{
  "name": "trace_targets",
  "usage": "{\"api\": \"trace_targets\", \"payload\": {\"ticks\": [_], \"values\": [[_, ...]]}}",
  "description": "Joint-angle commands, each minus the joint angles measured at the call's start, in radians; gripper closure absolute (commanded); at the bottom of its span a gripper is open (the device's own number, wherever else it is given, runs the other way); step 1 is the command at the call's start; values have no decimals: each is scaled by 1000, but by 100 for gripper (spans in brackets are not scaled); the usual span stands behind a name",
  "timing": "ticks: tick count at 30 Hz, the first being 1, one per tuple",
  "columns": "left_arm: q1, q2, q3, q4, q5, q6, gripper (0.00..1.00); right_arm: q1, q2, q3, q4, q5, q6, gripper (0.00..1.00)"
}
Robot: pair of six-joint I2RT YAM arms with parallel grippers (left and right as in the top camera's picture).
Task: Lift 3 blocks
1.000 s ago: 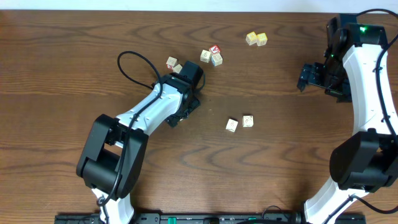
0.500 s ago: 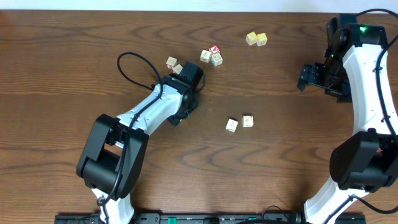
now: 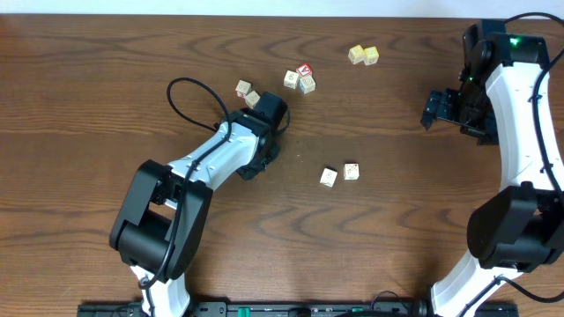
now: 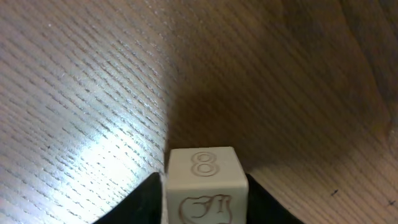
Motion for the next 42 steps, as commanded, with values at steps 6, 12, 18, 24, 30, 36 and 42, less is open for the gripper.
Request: {"api": "trace_targets", "payload": {"ticks": [6, 12, 18, 24, 30, 36, 42], "values": [[-4, 16, -9, -4, -26, 177, 67, -2, -24, 11, -1, 10, -1, 1], [-4, 16, -8, -11, 53, 367, 69, -2, -24, 11, -1, 10, -1, 1], [-10, 6, -8, -11, 256, 602, 73, -2, -24, 11, -1, 10, -1, 1], [-74, -36, -9, -21, 336, 722, 72, -2, -24, 11, -1, 10, -1, 1], [-152, -38, -9, -3, 209, 656, 70, -2, -24, 11, -1, 10, -1, 1], [-169, -38, -9, 31, 98, 602, 69, -2, -24, 11, -1, 10, -1, 1], [-167, -38, -9, 61, 52, 563, 66, -2, -24, 11, -1, 10, -1, 1]]}}
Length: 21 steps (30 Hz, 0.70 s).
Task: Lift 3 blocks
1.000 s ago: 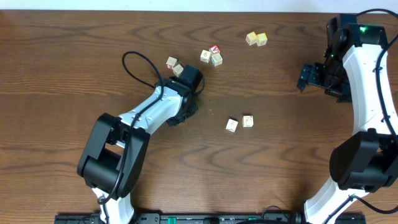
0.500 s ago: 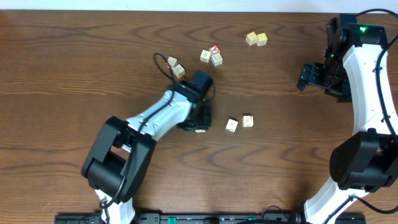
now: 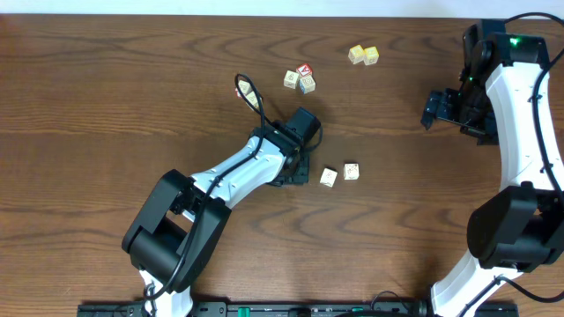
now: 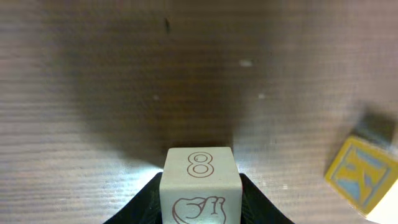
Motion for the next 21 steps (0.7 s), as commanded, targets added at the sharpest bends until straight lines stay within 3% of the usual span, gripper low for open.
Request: {"api": "trace_targets", "payload": {"ticks": [1, 13, 21], "values": [[2, -31, -6, 8, -63, -48, 65, -2, -24, 11, -1, 9, -1, 1], [2, -49, 41, -58, -59, -47, 45, -2, -24, 11, -1, 9, -1, 1], [4, -228, 69, -123, -59, -39, 38, -2, -24, 11, -1, 9, -1, 1]]}}
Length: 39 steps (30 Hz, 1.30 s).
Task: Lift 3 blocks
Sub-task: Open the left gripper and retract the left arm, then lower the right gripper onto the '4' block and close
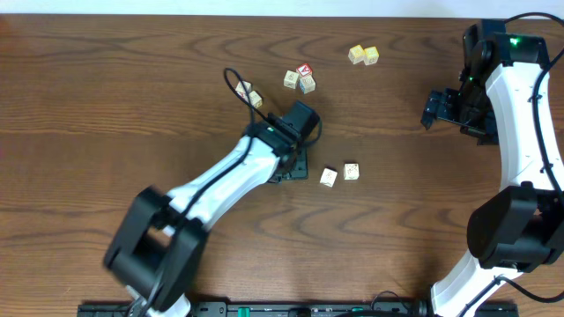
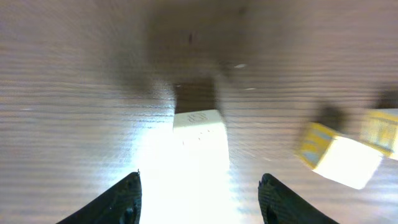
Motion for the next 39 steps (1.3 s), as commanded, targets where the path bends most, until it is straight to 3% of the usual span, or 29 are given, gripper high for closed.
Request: {"api": "trace_targets", "payload": {"ticks": [1, 8, 14, 18, 26, 29, 33, 39], "values": [[3, -140, 40, -34, -20, 7, 38, -2, -24, 11, -1, 9, -1, 1], [33, -364, 39, -131, -24, 4, 36, -2, -24, 11, -1, 9, -1, 1], [178, -550, 39, -310, -119, -114, 31, -2, -24, 11, -1, 9, -1, 1], [292, -632, 39, -402, -148, -133, 20, -2, -24, 11, 32, -30, 16, 1], [447, -682, 38, -531, -159, -133, 18, -2, -24, 11, 69, -408, 61, 1], [466, -682, 29, -538, -159, -133, 18, 20, -24, 11, 59, -626, -90, 1], [467, -682, 16, -537, -159, -133, 17, 117, -29, 11, -15, -469, -71, 1], [467, -681, 11, -537, -159, -133, 16, 317, -32, 9, -82, -198, 167, 1]]}}
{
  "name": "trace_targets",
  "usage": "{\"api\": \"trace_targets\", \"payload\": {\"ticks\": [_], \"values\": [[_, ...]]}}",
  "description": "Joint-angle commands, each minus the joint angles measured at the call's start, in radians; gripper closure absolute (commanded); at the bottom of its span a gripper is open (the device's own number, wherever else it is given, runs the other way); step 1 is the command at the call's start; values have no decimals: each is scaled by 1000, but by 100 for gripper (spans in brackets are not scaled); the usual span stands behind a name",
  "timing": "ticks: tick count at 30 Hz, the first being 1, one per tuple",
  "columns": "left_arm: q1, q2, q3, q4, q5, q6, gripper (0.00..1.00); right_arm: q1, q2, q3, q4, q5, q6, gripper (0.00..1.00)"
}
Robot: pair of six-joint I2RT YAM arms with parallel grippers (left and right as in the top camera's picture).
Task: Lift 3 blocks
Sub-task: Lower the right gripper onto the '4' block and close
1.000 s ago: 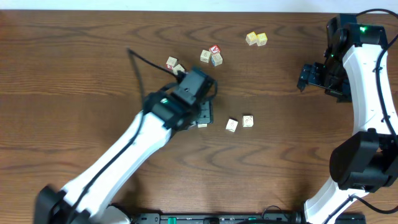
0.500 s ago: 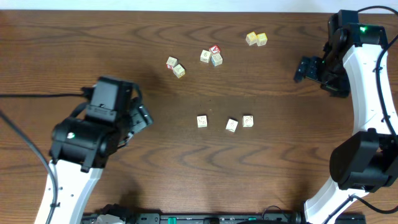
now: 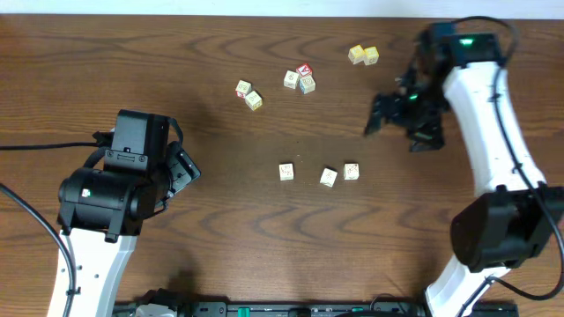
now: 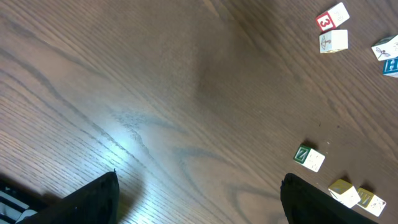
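Observation:
Small wooden letter blocks lie scattered on the brown table (image 3: pixel 106 53). Three sit in a row mid-table: a green-faced block (image 3: pixel 286 171) (image 4: pixel 309 157), a second block (image 3: pixel 329 177) (image 4: pixel 341 188) and a third block (image 3: pixel 351 171) (image 4: pixel 372 202). My left gripper (image 3: pixel 182 165) (image 4: pixel 199 202) is open and empty, raised over bare wood well left of that row. My right gripper (image 3: pixel 381 114) hangs above the table to the right of the blocks. Its jaws do not show clearly.
A pair of blocks (image 3: pixel 248 94) lies at the back left. A cluster of three blocks (image 3: pixel 300 78) (image 4: pixel 331 30) sits behind the middle. Two yellow blocks (image 3: pixel 363 55) sit further back right. A black rail runs along the table's front edge.
My left arm has gone from over the middle row back to the left side, still open. The block it released stays at the row's left end. My right arm has moved left.
My left gripper was shut on a block marked 8 near the back-left pair. Then it held that block low beside the two middle blocks. Then it stood open with the block on the wood. Now the arm is withdrawn and the row holds three blocks.

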Motion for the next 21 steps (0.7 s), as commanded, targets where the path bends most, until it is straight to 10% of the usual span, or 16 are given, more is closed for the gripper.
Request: {"api": "trace_targets", "payload": {"ticks": [1, 17, 21], "values": [[6, 0, -3, -3, -17, -13, 16, 116, -32, 5, -5, 168, 170, 1], [6, 19, -3, -8, -16, -13, 16, 464, -32, -349, 339, 212, 478, 3], [6, 33, -3, -8, -16, -13, 16, 447, -32, -430, 453, 212, 484, 21]]}}
